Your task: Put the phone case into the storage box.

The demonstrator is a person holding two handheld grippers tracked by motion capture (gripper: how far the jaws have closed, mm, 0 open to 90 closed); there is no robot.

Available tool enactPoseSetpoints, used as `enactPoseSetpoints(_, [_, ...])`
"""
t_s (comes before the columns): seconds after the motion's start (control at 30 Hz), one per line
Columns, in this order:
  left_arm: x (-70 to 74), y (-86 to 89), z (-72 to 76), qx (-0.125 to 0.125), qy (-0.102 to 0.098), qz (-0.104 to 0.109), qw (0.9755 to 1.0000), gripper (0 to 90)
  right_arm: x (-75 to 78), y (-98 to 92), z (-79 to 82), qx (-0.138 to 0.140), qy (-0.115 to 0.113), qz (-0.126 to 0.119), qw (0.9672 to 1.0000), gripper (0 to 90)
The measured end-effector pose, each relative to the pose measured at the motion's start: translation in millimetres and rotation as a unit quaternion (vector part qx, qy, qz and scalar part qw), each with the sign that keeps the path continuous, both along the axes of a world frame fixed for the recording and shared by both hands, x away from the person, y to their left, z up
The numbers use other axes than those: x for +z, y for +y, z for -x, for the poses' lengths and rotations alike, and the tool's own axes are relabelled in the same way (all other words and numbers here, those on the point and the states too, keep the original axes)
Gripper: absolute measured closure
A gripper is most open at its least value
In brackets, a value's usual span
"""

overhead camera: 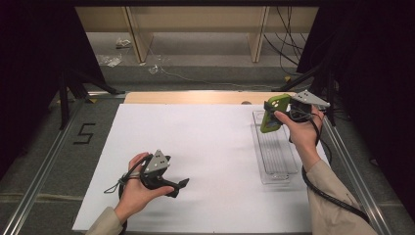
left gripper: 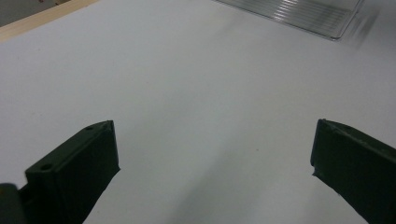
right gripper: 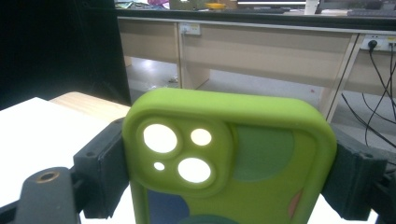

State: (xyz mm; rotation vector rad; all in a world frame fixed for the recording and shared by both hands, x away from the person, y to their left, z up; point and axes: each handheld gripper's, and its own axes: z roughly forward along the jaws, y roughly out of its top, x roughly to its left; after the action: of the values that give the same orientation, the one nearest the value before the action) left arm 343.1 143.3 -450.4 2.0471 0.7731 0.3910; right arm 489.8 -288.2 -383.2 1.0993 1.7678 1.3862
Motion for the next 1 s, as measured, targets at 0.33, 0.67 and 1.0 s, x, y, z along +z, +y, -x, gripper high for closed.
enactPoseSetpoints(0.33, [0.2,0.0,0.0,0.000,0.000,-0.001,1.0000,0.4,-1.5,0.9,-4.7,-0.003,0.002,0.001,1.0000,16.6])
enactPoseSetpoints(0.67, [0.2,0.0,0.0,0.000,0.000,0.000,1.0000,0.4,-4.8,3.2,-9.4,-0.004,0.005,0.003,1.0000,16.6])
enactPoseSetpoints(1.0, [0.1,0.0,0.0,-0.001,0.000,0.000,1.0000,0.4,-6.9,3.6,-13.4,-0.007,0.006,0.004,0.9999,16.6])
